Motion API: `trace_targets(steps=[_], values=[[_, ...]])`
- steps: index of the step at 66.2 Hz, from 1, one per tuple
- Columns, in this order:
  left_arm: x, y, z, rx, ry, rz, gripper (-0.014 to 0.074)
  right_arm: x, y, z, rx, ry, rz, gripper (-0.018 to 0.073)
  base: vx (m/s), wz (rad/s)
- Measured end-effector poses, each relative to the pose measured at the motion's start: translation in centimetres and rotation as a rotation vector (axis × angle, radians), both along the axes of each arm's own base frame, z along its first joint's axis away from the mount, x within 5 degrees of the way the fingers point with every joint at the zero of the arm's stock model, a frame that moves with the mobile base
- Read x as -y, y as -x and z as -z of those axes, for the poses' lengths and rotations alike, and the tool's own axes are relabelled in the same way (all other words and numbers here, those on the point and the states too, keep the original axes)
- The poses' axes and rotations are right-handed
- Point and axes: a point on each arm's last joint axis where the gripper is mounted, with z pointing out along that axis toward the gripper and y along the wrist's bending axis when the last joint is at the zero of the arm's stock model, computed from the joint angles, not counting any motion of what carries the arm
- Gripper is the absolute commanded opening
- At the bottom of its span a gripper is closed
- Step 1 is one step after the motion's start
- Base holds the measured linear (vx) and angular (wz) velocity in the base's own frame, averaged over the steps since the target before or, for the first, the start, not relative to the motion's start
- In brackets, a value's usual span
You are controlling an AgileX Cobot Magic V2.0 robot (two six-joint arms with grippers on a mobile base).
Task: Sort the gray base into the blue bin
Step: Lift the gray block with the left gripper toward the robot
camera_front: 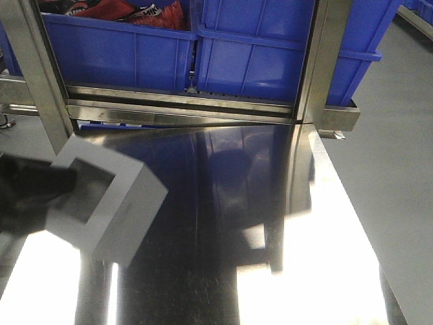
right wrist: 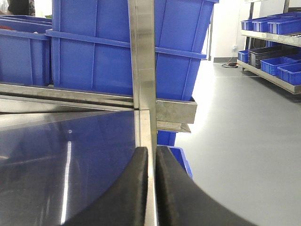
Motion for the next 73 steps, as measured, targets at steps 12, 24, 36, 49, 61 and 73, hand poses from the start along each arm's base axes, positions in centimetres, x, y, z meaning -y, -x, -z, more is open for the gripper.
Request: trace_targets(steps=[12, 24, 36, 49, 61, 73], values=[[-1.3, 3.1, 1.3, 0.053, 0.022, -0.008, -0.0006, 0.0, 0.0, 0.0, 0.0, 0.0, 0.0, -0.0004, 0.0, 0.0], [-2.2, 5.3, 2.3, 0.097, 0.041, -0.011, -0.0006, 0.0, 0.0, 0.0, 0.0, 0.0, 0.0, -0.0004, 0.0, 0.0], [-2.8, 6.7, 2.9, 0.145, 0.063, -0.017, -0.0006, 0.0, 0.0, 0.0, 0.0, 0.0, 0.0, -0.0004, 0.0, 0.0], [-3.0, 7.1, 2.4, 0.201, 0.094, -0.029, -0.0006, 0.0, 0.0, 0.0, 0.0, 0.0, 0.0, -0.0004, 0.0, 0.0], [-3.0, 7.1, 2.4, 0.203, 0.095, -0.03, -0.0006, 0.0, 0.0, 0.0, 0.0, 0.0, 0.0, -0.0004, 0.0, 0.0], [-3.0, 7.1, 2.4, 0.202, 0.095, -0.03, -0.0006, 0.0, 0.0, 0.0, 0.0, 0.0, 0.0, -0.0004, 0.0, 0.0]])
